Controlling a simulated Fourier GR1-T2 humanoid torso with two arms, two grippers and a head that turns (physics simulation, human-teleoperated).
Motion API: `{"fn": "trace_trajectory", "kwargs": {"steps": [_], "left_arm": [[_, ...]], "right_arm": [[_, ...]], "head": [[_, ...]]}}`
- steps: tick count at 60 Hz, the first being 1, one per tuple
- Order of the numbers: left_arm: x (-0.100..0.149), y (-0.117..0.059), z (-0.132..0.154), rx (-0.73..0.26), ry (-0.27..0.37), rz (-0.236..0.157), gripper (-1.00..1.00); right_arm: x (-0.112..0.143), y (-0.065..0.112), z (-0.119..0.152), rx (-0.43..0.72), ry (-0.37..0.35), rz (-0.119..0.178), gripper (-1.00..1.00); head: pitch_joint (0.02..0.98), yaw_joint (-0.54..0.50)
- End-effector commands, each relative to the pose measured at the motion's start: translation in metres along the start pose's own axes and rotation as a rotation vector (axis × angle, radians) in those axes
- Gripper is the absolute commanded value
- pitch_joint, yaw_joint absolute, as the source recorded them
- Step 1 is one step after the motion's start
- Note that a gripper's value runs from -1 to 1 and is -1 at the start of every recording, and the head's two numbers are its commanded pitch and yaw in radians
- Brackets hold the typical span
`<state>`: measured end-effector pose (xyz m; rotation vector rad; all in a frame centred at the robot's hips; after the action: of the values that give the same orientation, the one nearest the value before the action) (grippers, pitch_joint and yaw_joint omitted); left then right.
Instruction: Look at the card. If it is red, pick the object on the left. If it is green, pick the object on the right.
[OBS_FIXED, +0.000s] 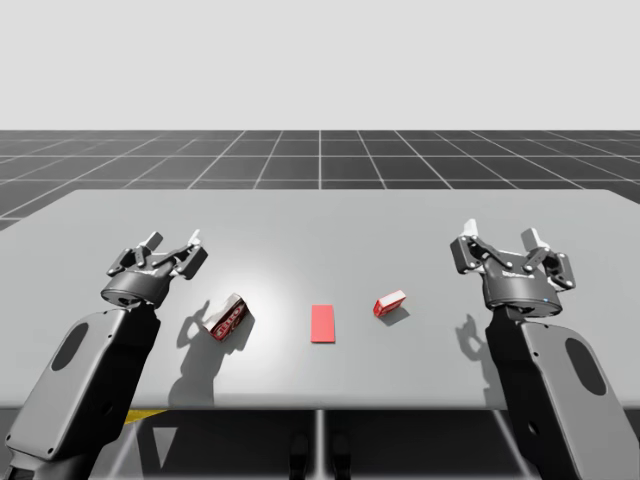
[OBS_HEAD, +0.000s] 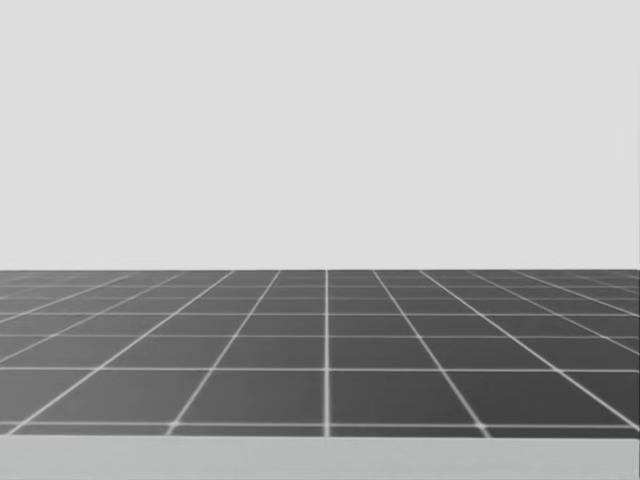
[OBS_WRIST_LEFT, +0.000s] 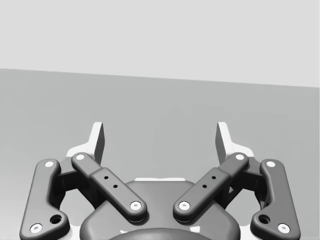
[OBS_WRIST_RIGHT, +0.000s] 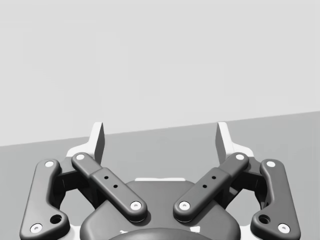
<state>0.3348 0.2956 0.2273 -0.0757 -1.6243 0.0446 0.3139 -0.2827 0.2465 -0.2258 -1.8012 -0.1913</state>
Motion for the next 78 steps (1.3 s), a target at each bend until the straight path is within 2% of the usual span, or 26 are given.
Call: {"fn": "trace_trajectory", "kwargs": {"steps": [1, 6, 9, 13, 19, 22, 25, 57, 70, 78], "left_arm": [[-0.0007, 0.0001, -0.0002, 0.001, 0.003, -0.003, -1.00], [-0.0008, 0.0002, -0.0001, 0.002, 0.003, -0.002, -1.00], [-0.0006, 0.0005, -0.0001, 0.002, 0.002, -0.001, -1.00], [-0.0005, 0.0008, -0.0001, 0.002, 0.003, 0.001, -1.00], [-0.0003, 0.0012, -0.0001, 0.003, 0.002, 0.000, -1.00], [-0.0003, 0.0015, -0.0001, 0.003, 0.002, 0.000, -1.00], [-0.0003, 0.0015, -0.0001, 0.002, 0.001, -0.002, -1.00], [-0.0001, 0.0023, -0.0015, -0.004, -0.005, -0.013, -1.00], [0.0005, 0.0014, -0.0015, -0.005, -0.006, -0.017, -1.00], [0.0006, 0.0010, -0.0014, -0.005, -0.006, -0.019, -1.00]], "right_arm": [[-0.0008, 0.0014, 0.0014, -0.040, -0.033, -0.006, -1.00], [0.0017, 0.0020, 0.0024, 0.016, -0.030, -0.024, -1.00], [0.0017, 0.0015, 0.0016, 0.026, -0.026, -0.010, -1.00], [0.0010, 0.0008, 0.0010, 0.019, -0.011, -0.006, -1.00], [0.0006, 0.0000, -0.0003, 0.007, -0.006, -0.012, -1.00], [0.0012, 0.0004, -0.0012, -0.019, 0.004, -0.001, -1.00], [0.0012, 0.0005, -0.0008, -0.020, 0.007, -0.017, -1.00], [0.0011, 0.0007, -0.0008, -0.021, -0.014, 0.001, -1.00], [0.0004, 0.0007, -0.0012, -0.027, -0.015, 0.017, -1.00], [0.0001, 0.0006, -0.0012, -0.029, -0.017, 0.027, -1.00]], "head": [[0.083, 0.01], [0.094, 0.02], [0.112, 0.02], [0.136, 0.02], [0.223, 0.01], [0.277, 0.01], [0.322, 0.01], [0.769, 0.02], [0.904, 0.01], [0.937, 0.01]]}}
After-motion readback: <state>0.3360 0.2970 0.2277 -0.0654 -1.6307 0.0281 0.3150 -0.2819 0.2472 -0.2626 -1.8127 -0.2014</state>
